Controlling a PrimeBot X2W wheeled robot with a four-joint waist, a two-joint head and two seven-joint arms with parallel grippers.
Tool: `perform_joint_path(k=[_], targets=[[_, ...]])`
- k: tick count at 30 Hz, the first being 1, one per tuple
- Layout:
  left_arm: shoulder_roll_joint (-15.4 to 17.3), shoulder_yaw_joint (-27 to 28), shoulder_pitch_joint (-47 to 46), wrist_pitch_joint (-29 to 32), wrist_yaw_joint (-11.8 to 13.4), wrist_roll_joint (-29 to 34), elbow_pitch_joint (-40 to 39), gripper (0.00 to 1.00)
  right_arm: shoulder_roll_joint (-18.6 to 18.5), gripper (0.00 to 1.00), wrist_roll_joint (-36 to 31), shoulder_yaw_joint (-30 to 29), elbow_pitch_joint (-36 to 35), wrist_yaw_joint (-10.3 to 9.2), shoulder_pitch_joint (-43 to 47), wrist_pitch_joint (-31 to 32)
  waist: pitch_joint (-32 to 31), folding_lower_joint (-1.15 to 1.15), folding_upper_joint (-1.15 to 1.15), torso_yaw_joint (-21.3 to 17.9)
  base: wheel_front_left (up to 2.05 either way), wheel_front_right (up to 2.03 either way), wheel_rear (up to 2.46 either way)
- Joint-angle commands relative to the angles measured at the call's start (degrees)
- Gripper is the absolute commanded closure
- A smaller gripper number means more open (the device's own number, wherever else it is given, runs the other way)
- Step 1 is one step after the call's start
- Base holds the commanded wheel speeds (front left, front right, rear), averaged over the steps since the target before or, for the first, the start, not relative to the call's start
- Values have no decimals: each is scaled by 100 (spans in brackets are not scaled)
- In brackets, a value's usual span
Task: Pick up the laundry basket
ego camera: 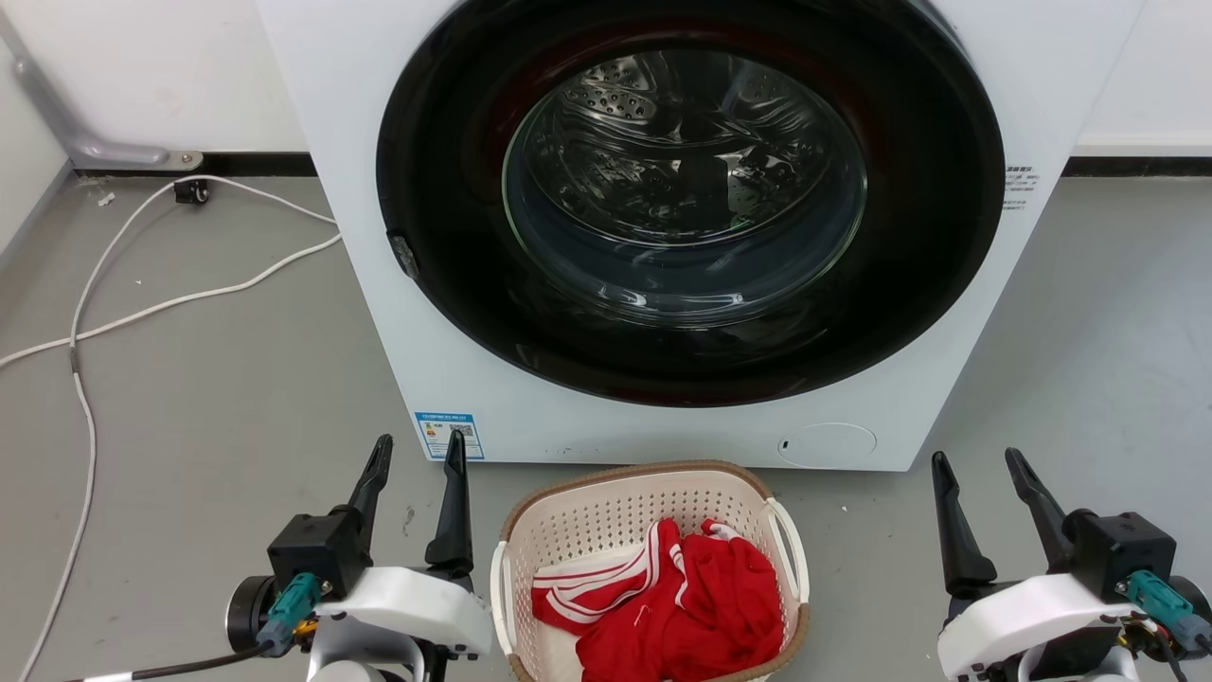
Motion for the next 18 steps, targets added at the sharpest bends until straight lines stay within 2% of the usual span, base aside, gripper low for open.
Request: perform_joint_path(k=[1,18], targets=[[13,-19,6,-50,23,109,-19,0,14,0,-123,13,-61,-2,27,-41,-1,0,0,0,0,0,0],[8,-119,33,-233,102,697,27,0,19,0,-840,42,-140,-2,109,-172,-16,0,0,35,0,0,0]])
